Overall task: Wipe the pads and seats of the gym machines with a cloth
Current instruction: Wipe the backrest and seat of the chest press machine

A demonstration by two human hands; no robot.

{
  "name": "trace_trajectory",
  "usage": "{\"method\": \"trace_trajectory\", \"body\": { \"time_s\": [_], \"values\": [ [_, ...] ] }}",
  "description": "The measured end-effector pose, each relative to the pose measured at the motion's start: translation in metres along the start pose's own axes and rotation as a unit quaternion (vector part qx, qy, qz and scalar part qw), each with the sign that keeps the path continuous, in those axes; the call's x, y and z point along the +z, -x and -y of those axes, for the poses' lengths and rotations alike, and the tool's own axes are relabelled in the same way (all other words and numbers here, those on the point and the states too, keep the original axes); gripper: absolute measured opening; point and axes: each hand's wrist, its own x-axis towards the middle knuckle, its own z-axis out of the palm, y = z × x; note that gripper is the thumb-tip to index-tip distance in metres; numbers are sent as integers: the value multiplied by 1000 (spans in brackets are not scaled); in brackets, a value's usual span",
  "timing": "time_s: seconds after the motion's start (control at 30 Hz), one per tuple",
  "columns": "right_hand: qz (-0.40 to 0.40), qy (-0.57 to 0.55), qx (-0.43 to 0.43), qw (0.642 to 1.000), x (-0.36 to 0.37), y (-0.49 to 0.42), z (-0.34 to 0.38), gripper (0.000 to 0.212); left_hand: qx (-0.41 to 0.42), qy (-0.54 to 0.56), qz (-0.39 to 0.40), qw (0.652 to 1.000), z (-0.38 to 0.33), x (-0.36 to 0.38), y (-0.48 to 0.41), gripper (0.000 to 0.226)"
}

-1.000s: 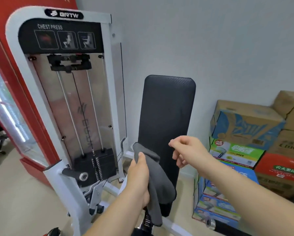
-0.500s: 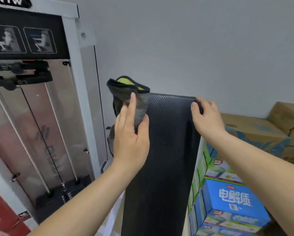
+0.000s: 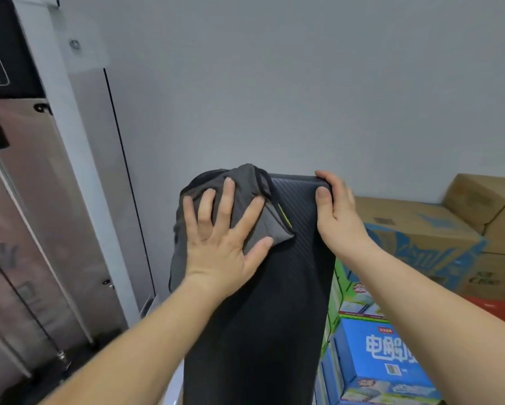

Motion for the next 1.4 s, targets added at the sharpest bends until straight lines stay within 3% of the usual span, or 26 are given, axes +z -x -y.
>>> {"method": "trace_trajectory", "body": {
  "time_s": [0.1, 0.17, 0.23, 0.33, 0.4, 0.47, 0.57, 0.67, 0.73, 0.83, 0.93, 1.0, 1.03, 1.13, 1.23, 1.3, 1.4],
  "values": [
    [14, -5, 5, 1000, -2, -2, 0, 39, -29, 31, -23, 999, -15, 14, 9, 70],
    [16, -2, 5, 1000, -3, -2, -1, 39, 17, 39, -44, 998, -18, 21, 22, 62],
    [22, -2, 8, 1000, -4, -3, -2, 38, 124, 41, -38, 991, -21, 29, 49, 55],
    [32, -10, 20, 999, -5, -3, -2, 37, 322, 15, 14, 946, -2, 28, 71, 51],
    [27, -11, 21, 999, -5, -3, -1, 36, 386, -10, 7, 922, 24, 21, 45, 50],
    [20, -8, 20, 1000, -5, -2, 1, 36, 331, -30, -35, 943, 42, 8, 5, 52],
    [23, -8, 23, 999, -5, -1, 3, 36, 153, -27, -55, 986, 36, -3, -24, 61],
    [14, -1, 18, 1000, -3, -1, 0, 36, 71, 6, -68, 995, 4, 6, -8, 57],
    [1, 6, 15, 1000, -2, -3, -2, 35, 87, 25, -65, 994, -9, 17, 13, 53],
    [6, 17, 14, 1000, -1, -6, -3, 35, 198, 12, -11, 980, -15, 31, 66, 52],
    [19, 19, 29, 999, -1, -4, -2, 35, 368, -7, 32, 929, 7, 34, 99, 51],
    [16, 17, 29, 999, -2, -1, 0, 35, 406, -15, 3, 914, 31, 26, 74, 46],
    [15, 15, 29, 999, -2, 0, 1, 35, 374, -13, -31, 927, 41, 20, 51, 44],
    [19, 13, 34, 999, -2, 1, 5, 35, 168, -17, -103, 980, 57, 1, -14, 44],
    [23, 11, 39, 999, -4, 1, 2, 36, 8, 27, -137, 990, 37, -1, -28, 47],
    [21, 14, 37, 999, -5, 0, 1, 36, -30, 46, -150, 987, 18, 10, -10, 48],
    [13, 12, 38, 999, -1, -2, 0, 34, 59, 53, -121, 990, 4, 28, 49, 49]
  ]
}}
